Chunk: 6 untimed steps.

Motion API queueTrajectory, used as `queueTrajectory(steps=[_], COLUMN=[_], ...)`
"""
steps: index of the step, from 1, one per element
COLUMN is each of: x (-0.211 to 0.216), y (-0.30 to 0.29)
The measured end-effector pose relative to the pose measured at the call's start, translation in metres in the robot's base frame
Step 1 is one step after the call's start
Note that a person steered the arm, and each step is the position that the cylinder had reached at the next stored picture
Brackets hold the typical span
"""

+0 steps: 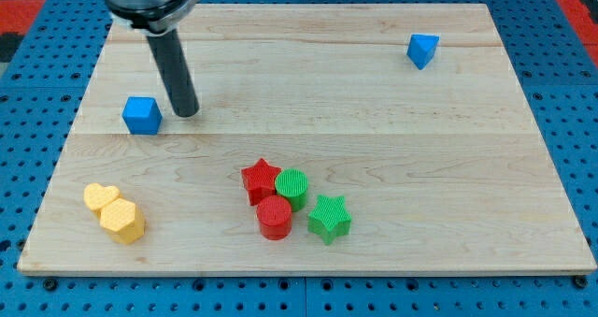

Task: Place the blue cube vertically to the top of the yellow hexagon

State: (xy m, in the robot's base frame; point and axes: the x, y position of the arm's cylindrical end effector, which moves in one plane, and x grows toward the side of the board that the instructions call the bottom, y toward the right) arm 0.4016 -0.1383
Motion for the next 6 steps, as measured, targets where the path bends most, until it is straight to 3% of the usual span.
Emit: queueTrajectory(steps=[2, 3, 4, 5, 6], x=[-0.018, -0.004, 0.047, 0.058, 0.023], y=[-0.062, -0.072, -0.072, -0.071, -0.035])
